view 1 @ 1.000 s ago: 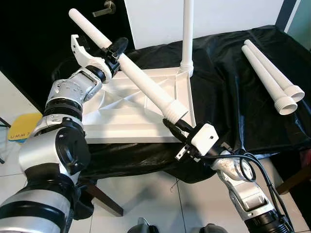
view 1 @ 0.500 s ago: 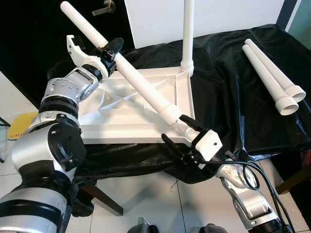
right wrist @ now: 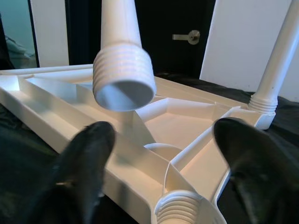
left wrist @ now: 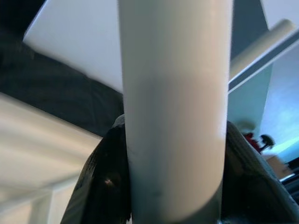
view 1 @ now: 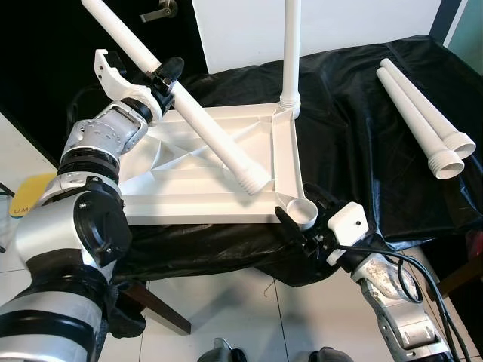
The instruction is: Building children table
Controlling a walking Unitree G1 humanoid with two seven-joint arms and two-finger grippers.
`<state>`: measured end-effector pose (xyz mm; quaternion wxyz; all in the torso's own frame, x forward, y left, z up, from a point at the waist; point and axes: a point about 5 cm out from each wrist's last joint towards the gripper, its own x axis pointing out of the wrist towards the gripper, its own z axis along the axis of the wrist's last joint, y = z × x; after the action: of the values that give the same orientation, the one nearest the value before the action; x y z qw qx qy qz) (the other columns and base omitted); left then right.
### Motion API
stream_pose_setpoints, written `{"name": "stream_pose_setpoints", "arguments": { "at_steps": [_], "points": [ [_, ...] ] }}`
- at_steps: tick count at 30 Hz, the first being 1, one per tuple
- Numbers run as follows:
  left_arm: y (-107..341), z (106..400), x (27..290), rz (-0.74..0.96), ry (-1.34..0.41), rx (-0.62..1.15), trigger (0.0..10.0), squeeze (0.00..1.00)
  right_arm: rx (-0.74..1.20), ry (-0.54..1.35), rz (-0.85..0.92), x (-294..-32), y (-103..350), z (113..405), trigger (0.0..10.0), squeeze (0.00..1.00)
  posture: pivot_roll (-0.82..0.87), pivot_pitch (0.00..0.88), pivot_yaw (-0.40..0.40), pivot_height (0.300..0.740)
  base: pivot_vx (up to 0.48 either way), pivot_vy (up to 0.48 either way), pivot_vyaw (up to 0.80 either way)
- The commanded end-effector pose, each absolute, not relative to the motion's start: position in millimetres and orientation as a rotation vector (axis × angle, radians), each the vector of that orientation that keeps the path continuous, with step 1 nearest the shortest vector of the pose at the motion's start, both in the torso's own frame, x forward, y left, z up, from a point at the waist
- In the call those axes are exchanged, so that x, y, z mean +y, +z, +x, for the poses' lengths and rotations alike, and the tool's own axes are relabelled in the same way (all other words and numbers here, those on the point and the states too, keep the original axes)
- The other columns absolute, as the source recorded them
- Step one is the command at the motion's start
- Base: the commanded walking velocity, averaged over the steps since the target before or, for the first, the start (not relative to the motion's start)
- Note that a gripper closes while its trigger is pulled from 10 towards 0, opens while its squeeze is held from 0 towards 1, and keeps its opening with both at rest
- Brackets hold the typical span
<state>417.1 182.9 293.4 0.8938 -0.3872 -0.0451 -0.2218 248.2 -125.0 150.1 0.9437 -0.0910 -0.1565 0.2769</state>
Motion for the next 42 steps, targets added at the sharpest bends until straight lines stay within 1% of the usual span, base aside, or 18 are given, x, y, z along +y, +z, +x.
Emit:
{"name": "stream_pose_setpoints", "arguments": {
  "at_steps": [1, 6, 7, 8, 9, 11, 14, 16, 18, 21, 24, 26, 29, 31, 33, 34, 36, 42],
  "points": [
    [300, 414, 177, -0.715, -0.544, -0.17, 10.0, 0.0, -0.327, 0.562, -0.145, -120, 157, 251, 10.0, 1.0, -0.16, 0.051, 0.097, 0.74, 0.0, 0.0, 0.0],
    [307, 413, 163, -0.625, -0.583, -0.217, 10.0, 0.0, -0.315, 0.554, -0.111, -119, 162, 256, 10.0, 1.0, -0.16, 0.049, 0.089, 0.74, 0.0, 0.0, 0.0],
    [311, 411, 157, -0.579, -0.604, -0.247, 10.0, 0.0, -0.296, 0.554, -0.101, -118, 165, 259, 10.0, 0.98, -0.16, 0.048, 0.085, 0.74, 0.0, 0.0, 0.0],
    [311, 411, 157, -0.579, -0.604, -0.247, 10.0, 0.0, -0.296, 0.554, -0.101, -118, 165, 259, 10.0, 0.98, -0.16, 0.048, 0.085, 0.74, 0.0, 0.0, 0.0],
    [315, 409, 151, -0.536, -0.615, -0.278, 10.0, 0.0, -0.281, 0.56, -0.087, -117, 168, 261, 10.0, 0.0, -0.16, 0.048, 0.085, 0.74, 0.0, 0.0, 0.0],
    [321, 405, 140, -0.462, -0.635, -0.324, 10.0, 0.0, -0.264, 0.563, -0.084, -115, 174, 266, 10.0, 0.0, -0.16, 0.045, 0.08, 0.74, 0.0, 0.0, 0.0],
    [323, 403, 135, -0.424, -0.639, -0.344, 10.0, 0.0, -0.252, 0.561, -0.092, -114, 175, 268, 10.0, 0.0, -0.16, 0.044, 0.079, 0.74, 0.0, 0.0, 0.0],
    [327, 395, 120, -0.344, -0.67, -0.396, 10.0, 0.0, -0.222, 0.557, -0.106, -111, 179, 274, 10.0, 0.0, -0.16, 0.041, 0.075, 0.74, 0.0, 0.0, 0.0],
    [327, 395, 120, -0.344, -0.67, -0.396, 10.0, 0.0, -0.222, 0.557, -0.106, -111, 179, 274, 10.0, 0.0, -0.16, 0.041, 0.075, 0.74, 0.0, 0.0, 0.0],
    [330, 384, 100, -0.266, -0.704, -0.448, 10.0, 0.0, -0.2, 0.557, -0.126, -104, 184, 280, 10.0, 0.0, -0.16, 0.037, 0.073, 0.74, 0.0, 0.0, 0.0],
    [330, 379, 91, -0.239, -0.722, -0.469, 10.0, 0.0, -0.196, 0.553, -0.139, -101, 187, 283, 10.0, 0.0, -0.16, 0.034, 0.072, 0.74, 0.0, 0.0, 0.0],
    [328, 367, 74, -0.2, -0.761, -0.495, 10.0, 0.0, -0.181, 0.532, -0.154, -97, 190, 290, 10.0, 0.0, -0.15, 0.032, 0.07, 0.74, 0.0, 0.0, 0.0],
    [328, 367, 74, -0.2, -0.761, -0.495, 10.0, 0.0, -0.181, 0.532, -0.154, -97, 190, 290, 10.0, 0.0, -0.15, 0.032, 0.07, 0.74, 0.0, 0.0, 0.0],
    [327, 363, 67, -0.187, -0.772, -0.502, 10.0, 0.0, -0.169, 0.518, -0.157, -96, 190, 294, 10.0, 0.0, -0.15, 0.03, 0.07, 0.74, 0.0, 0.0, 0.0],
    [326, 354, 51, -0.193, -0.795, -0.513, 10.0, 0.0, -0.143, 0.505, -0.178, -93, 190, 302, 10.0, 0.0, -0.14, 0.027, 0.071, 0.74, 0.0, 0.0, 0.0],
    [326, 354, 51, -0.193, -0.795, -0.513, 10.0, 0.0, -0.143, 0.505, -0.178, -93, 190, 302, 10.0, 0.0, -0.14, 0.027, 0.071, 0.74, 0.0, 0.0, 0.0],
    [326, 346, 38, -0.196, -0.821, -0.522, 10.0, 0.0, -0.131, 0.501, -0.202, -91, 190, 308, 10.0, 0.0, -0.14, 0.029, 0.072, 0.74, 0.0, 0.0, 0.0],
    [324, 337, 26, -0.21, -0.841, -0.521, 10.0, 0.0, -0.128, 0.487, -0.222, -88, 194, 316, 10.0, 0.0, -0.12, 0.032, 0.072, 0.74, 0.0, 0.0, 0.0]
  ]
}}
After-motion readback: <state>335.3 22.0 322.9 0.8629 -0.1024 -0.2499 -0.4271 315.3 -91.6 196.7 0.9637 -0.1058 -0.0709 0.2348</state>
